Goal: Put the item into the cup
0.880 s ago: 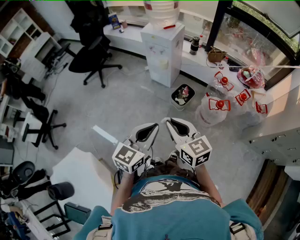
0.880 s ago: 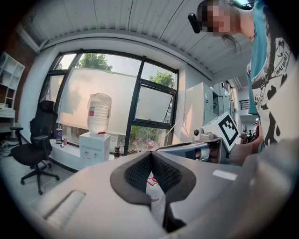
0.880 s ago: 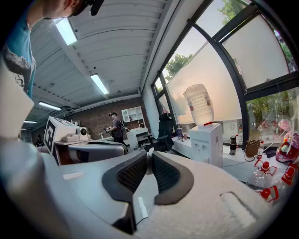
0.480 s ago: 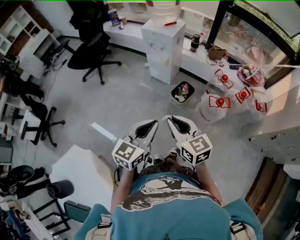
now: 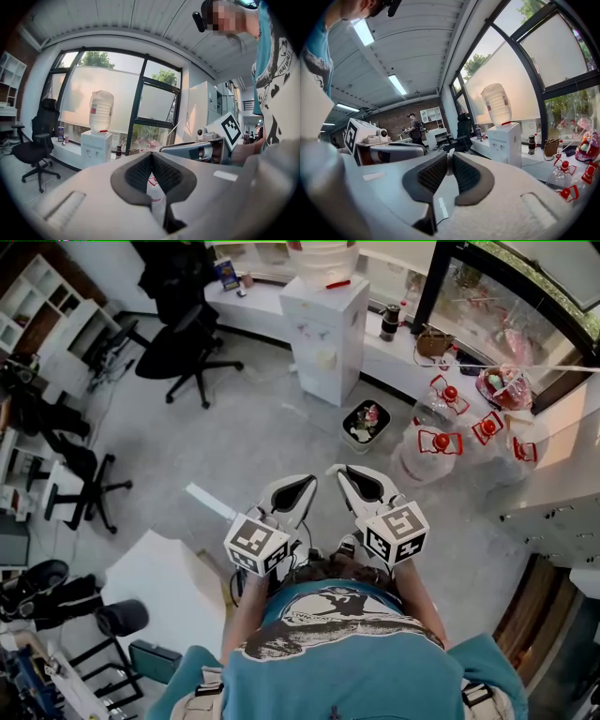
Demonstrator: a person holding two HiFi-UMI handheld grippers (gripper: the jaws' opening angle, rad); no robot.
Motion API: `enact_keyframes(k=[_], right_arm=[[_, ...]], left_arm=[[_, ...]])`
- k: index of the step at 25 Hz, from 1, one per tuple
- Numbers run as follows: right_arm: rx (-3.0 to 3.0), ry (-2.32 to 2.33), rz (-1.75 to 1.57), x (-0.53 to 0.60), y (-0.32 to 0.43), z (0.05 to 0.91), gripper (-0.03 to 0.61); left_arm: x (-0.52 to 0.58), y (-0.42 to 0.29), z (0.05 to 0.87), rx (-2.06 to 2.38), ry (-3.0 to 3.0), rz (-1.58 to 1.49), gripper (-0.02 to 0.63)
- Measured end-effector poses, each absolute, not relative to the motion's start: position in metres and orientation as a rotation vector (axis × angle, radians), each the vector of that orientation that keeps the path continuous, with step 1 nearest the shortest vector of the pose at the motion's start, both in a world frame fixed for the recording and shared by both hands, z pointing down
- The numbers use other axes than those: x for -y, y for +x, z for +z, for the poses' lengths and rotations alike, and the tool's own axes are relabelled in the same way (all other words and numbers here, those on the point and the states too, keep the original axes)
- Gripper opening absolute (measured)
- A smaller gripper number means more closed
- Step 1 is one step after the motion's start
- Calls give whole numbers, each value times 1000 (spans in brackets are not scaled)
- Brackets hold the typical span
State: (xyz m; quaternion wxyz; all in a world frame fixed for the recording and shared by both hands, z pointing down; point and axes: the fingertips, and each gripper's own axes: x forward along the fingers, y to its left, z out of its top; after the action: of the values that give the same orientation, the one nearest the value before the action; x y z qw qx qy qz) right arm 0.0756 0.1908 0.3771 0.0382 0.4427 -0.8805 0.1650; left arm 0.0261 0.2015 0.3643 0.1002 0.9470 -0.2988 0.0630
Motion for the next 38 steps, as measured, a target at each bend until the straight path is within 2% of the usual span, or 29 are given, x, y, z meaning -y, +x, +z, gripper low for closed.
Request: enact_keyframes(k=[13, 23, 38], right_arm=[[2745, 1239, 474, -178, 109, 382, 38], [2781, 1262, 540, -144, 117, 380, 38], [2686, 1417, 598, -29, 75, 387, 38]], left_arm=[[-174, 55, 351, 989, 2754, 33, 14], [-156, 53, 354, 1027, 2758, 143, 12], [-44, 14, 367, 841, 2791, 195, 13]])
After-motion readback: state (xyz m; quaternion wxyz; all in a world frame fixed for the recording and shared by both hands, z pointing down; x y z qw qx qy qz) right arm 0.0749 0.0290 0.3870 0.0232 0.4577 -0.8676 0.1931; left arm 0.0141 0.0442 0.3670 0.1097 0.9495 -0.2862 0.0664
